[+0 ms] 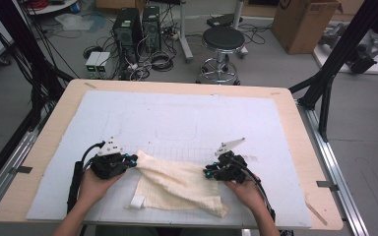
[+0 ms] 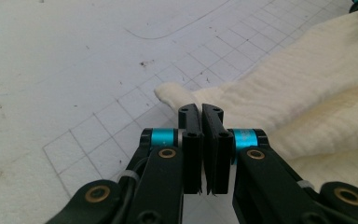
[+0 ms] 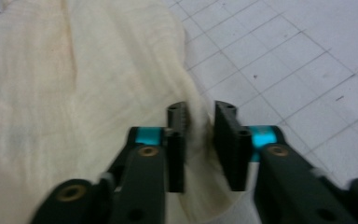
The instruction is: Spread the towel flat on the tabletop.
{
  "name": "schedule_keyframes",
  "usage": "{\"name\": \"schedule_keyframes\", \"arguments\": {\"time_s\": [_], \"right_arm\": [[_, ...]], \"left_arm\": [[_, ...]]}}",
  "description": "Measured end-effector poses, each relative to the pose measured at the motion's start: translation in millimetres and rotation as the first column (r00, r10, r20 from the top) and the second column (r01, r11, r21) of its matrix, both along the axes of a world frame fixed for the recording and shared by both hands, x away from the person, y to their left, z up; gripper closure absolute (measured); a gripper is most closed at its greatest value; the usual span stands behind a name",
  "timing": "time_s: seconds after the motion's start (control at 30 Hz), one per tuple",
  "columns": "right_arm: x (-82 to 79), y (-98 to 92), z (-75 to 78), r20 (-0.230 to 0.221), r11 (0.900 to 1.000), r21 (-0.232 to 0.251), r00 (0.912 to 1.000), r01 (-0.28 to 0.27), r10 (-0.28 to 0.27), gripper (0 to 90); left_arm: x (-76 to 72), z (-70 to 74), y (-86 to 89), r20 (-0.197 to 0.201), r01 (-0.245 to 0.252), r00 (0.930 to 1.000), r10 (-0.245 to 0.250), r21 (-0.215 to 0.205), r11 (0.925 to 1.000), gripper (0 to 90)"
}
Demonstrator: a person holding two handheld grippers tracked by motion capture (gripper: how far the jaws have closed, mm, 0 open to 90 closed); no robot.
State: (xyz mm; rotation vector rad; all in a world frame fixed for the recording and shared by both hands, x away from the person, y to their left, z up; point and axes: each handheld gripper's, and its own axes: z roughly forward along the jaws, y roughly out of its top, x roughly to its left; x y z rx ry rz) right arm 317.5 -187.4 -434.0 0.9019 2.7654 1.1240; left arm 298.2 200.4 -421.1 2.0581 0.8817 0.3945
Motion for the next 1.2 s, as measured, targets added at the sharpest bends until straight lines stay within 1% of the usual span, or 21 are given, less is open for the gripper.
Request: {"name": "schedule_keyframes", "arguments": {"time_s": [0.07, 0.17, 0.27, 0.3, 0.33, 0.37, 0.4, 0.43, 0.47, 0.5, 0.53, 0.57, 0.6, 0.67, 0.7, 0.77, 0.8, 0.9, 1.03, 1.13, 1.2], "right_arm": [[-0.6, 0.5, 0.7, 0.010, 1.000, -0.013, 0.9999, -0.011, 0.012, 86.9], [-2.8, 0.5, 6.0, 0.049, 1.000, -0.028, 0.9988, 0.004, -0.002, 87.4], [-2.4, -6.0, 14.8, 0.111, 0.999, -0.005, 0.9924, 0.053, -0.052, 87.6], [-2.2, -8.9, 18.0, 0.132, 0.997, 0.005, 0.9881, 0.079, -0.079, 87.5], [-1.9, -11.8, 21.3, 0.159, 0.994, 0.020, 0.9813, 0.107, -0.109, 87.4], [-2.3, -14.2, 24.9, 0.187, 0.990, 0.041, 0.9719, 0.138, -0.143, 87.0], [-2.6, -15.8, 28.0, 0.210, 0.986, 0.057, 0.9639, 0.155, -0.164, 86.8], [-2.8, -16.1, 29.8, 0.235, 0.984, 0.061, 0.9563, 0.165, -0.175, 85.4], [-3.6, -15.0, 30.0, 0.251, 0.982, 0.049, 0.9493, 0.182, -0.188, 81.2], [-3.4, -14.2, 28.9, 0.255, 0.982, 0.037, 0.9486, 0.184, -0.188, 80.0], [-2.5, -13.0, 26.0, 0.223, 0.986, 0.032, 0.9603, 0.164, -0.167, 76.6], [-1.3, -11.6, 22.2, 0.193, 0.990, 0.017, 0.9707, 0.142, -0.142, 76.7], [-3.0, -9.4, 17.5, 0.162, 0.994, 0.002, 0.9809, 0.109, -0.108, 76.7], [-6.3, -5.8, 10.8, 0.102, 0.998, -0.024, 0.9930, 0.062, -0.059, 76.5], [-9.6, -4.8, 8.8, 0.083, 0.999, -0.020, 0.9958, 0.041, -0.039, 75.4], [-14.0, -4.9, 7.1, 0.060, 1.000, -0.002, 0.9981, 0.014, -0.014, 70.9], [-16.2, -6.3, 7.8, 0.039, 1.000, 0.023, 0.9992, 0.001, -0.002, 69.0], [-18.1, -12.3, 14.6, 0.039, 0.996, 0.085, 0.9992, -0.005, 0.002, 64.3], [-11.2, -23.2, 28.2, 0.064, 0.989, 0.147, 0.9973, 0.027, -0.037, 62.9], [-2.4, -28.2, 32.1, 0.061, 0.981, 0.185, 0.9960, 0.053, -0.066, 62.1], [3.5, -30.0, 31.4, 0.045, 0.977, 0.203, 0.9962, 0.063, -0.074, 61.6]], "left_arm": [[-0.1, 0.1, -0.3, 0.001, -0.002, 1.0000, 0.002, -0.007, 1.0000, 86.2], [0.4, 0.5, -0.3, 0.000, -0.002, 1.0000, 0.002, -0.012, 0.9999, 86.2], [2.5, 0.2, -0.9, 0.001, -0.011, 0.9999, 0.011, -0.040, 0.9991, 86.2], [3.1, 0.2, -1.6, 0.000, -0.021, 0.9998, 0.021, -0.066, 0.9976, 86.2], [3.9, 0.6, -2.1, 0.001, -0.022, 0.9997, 0.023, -0.085, 0.9961, 86.2], [4.5, 1.5, -2.9, 0.003, -0.019, 0.9998, 0.020, -0.090, 0.9958, 86.2], [4.5, 1.7, -5.4, 0.006, -0.027, 0.9996, 0.028, -0.095, 0.9951, 86.2], [5.3, 1.5, -7.4, 0.009, -0.026, 0.9996, 0.027, -0.088, 0.9958, 86.2], [5.6, 1.2, -8.2, 0.001, -0.027, 0.9996, 0.027, -0.077, 0.9967, 86.2], [6.1, -0.2, -8.9, -0.007, -0.026, 0.9996, 0.026, -0.069, 0.9973, 86.2], [6.6, -1.2, -8.5, -0.021, -0.021, 0.9996, 0.020, -0.050, 0.9985, 86.2], [6.6, -2.3, -8.3, -0.038, -0.016, 0.9992, 0.014, -0.040, 0.9991, 86.1], [6.2, -2.6, -7.6, -0.043, -0.010, 0.9990, 0.009, -0.026, 0.9996, 86.1], [4.2, -3.1, -6.5, -0.058, 0.001, 0.9983, -0.002, -0.019, 0.9998, 86.0], [3.1, -3.7, -6.5, -0.063, 0.006, 0.9980, -0.007, -0.014, 0.9999, 86.0], [1.8, -5.1, -6.5, -0.079, 0.019, 0.9967, -0.018, 0.007, 0.9998, 85.8], [1.5, -5.7, -6.2, -0.089, 0.028, 0.9957, -0.026, 0.019, 0.9994, 85.7], [1.1, -7.1, -5.5, -0.104, 0.037, 0.9939, -0.034, 0.024, 0.9990, 85.7], [1.4, -8.6, -4.6, -0.113, 0.045, 0.9927, -0.041, 0.033, 0.9984, 85.7], [0.7, -10.1, -4.9, -0.114, 0.047, 0.9925, -0.043, 0.032, 0.9984, 85.7], [0.7, -10.6, -4.2, -0.112, 0.052, 0.9925, -0.048, 0.033, 0.9981, 85.7]]}}
